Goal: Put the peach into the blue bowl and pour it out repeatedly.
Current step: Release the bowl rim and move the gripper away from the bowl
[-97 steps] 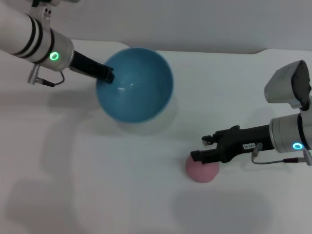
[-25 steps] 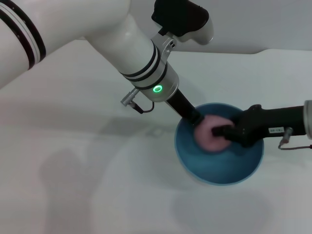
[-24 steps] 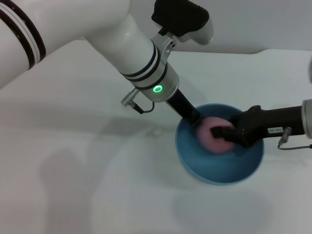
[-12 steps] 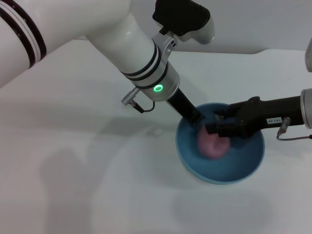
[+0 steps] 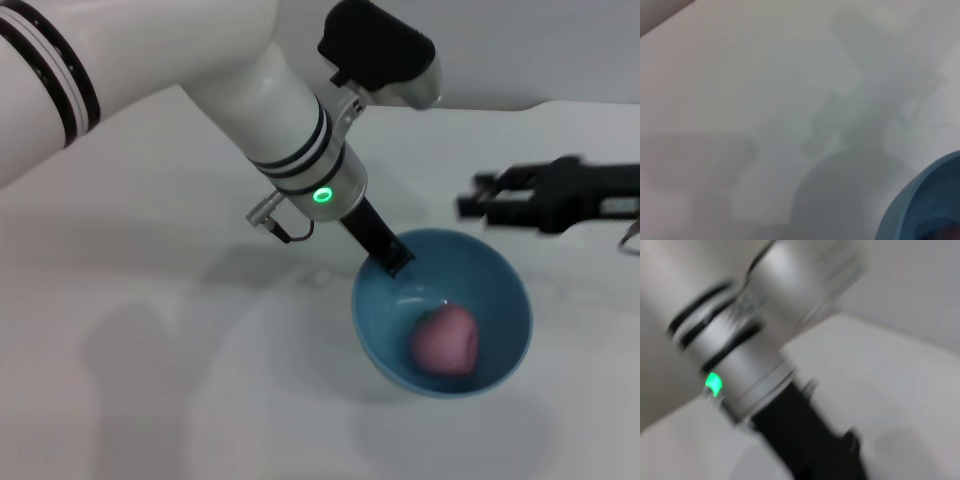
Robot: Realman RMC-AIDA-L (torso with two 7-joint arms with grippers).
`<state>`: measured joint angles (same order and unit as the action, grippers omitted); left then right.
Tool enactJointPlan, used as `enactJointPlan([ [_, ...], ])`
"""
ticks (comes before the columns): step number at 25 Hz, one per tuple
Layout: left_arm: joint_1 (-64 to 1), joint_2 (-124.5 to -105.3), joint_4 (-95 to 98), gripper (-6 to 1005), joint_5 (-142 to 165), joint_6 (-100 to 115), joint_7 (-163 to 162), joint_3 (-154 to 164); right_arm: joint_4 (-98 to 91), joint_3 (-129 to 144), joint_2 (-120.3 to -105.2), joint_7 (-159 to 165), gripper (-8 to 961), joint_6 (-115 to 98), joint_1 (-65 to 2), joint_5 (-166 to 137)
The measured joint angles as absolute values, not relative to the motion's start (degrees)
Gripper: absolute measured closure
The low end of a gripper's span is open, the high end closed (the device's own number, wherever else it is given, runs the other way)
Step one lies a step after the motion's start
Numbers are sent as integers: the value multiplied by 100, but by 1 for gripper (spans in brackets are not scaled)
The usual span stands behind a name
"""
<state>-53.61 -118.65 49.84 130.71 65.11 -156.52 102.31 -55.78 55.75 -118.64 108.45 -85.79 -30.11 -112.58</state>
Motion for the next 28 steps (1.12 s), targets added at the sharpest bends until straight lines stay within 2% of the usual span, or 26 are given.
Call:
enactJointPlan([
  [7, -5296, -11889, 4973, 979, 13059, 6265, -15718, 10699, -5301, 4017, -11849, 10867, 436, -8486, -2400, -10176],
  [13, -5277, -11901, 4899, 977, 13052, 6125, -15748, 10909, -5141, 3756, -11880, 10624, 436, -8543, -1965, -9948],
  [28, -5236, -11897, 4605, 971, 13051, 5694, -15760, 11245, -4796, 3803, -11854, 10388, 437, -8506, -2016, -9967],
])
